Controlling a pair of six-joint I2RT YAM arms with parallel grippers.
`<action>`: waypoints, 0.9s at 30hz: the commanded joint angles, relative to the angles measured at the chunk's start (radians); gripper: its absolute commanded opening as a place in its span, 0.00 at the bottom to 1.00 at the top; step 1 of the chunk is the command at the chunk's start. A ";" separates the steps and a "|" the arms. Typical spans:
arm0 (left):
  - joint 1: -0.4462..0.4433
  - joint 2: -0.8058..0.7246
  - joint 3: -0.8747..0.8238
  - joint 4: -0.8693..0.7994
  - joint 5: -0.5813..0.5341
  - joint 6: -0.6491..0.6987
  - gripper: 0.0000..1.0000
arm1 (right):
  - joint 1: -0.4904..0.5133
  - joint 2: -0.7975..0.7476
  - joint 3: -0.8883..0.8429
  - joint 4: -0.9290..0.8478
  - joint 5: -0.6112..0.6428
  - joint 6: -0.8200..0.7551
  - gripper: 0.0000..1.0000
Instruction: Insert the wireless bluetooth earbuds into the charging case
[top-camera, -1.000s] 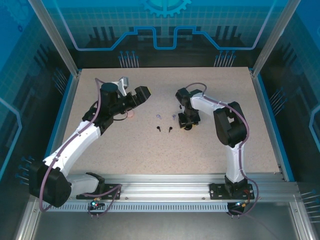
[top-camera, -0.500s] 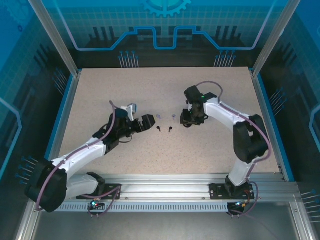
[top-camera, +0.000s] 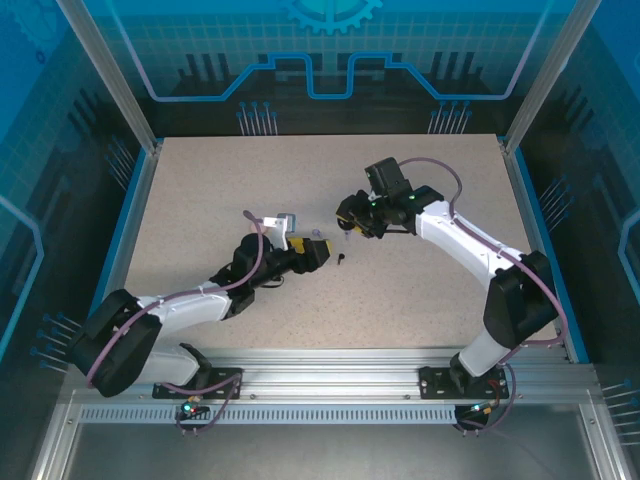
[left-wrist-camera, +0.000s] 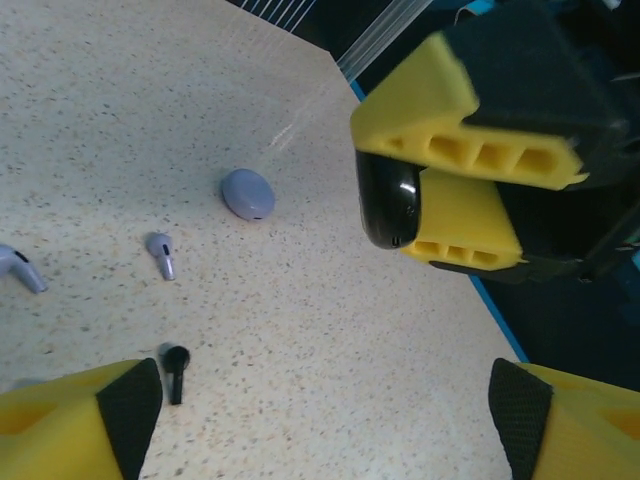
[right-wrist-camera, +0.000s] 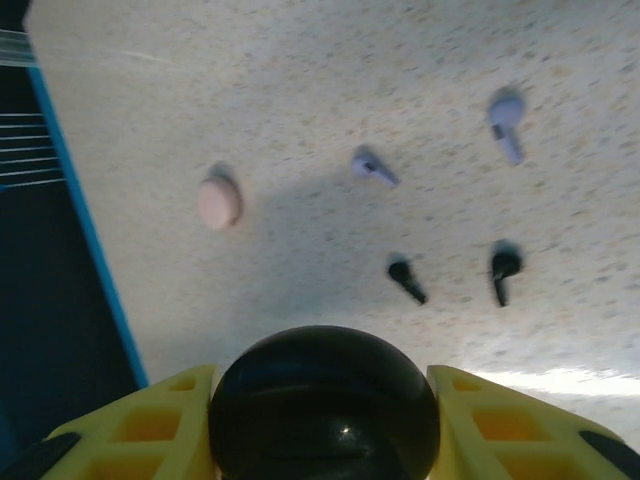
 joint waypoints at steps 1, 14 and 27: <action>-0.008 0.042 0.045 0.142 -0.024 0.025 0.79 | 0.039 -0.050 0.019 0.084 0.017 0.187 0.36; -0.008 0.051 0.064 0.287 -0.072 -0.041 0.51 | 0.098 -0.047 0.045 0.104 0.049 0.260 0.36; -0.009 0.096 0.105 0.305 -0.073 -0.046 0.41 | 0.122 -0.051 0.047 0.142 0.018 0.270 0.35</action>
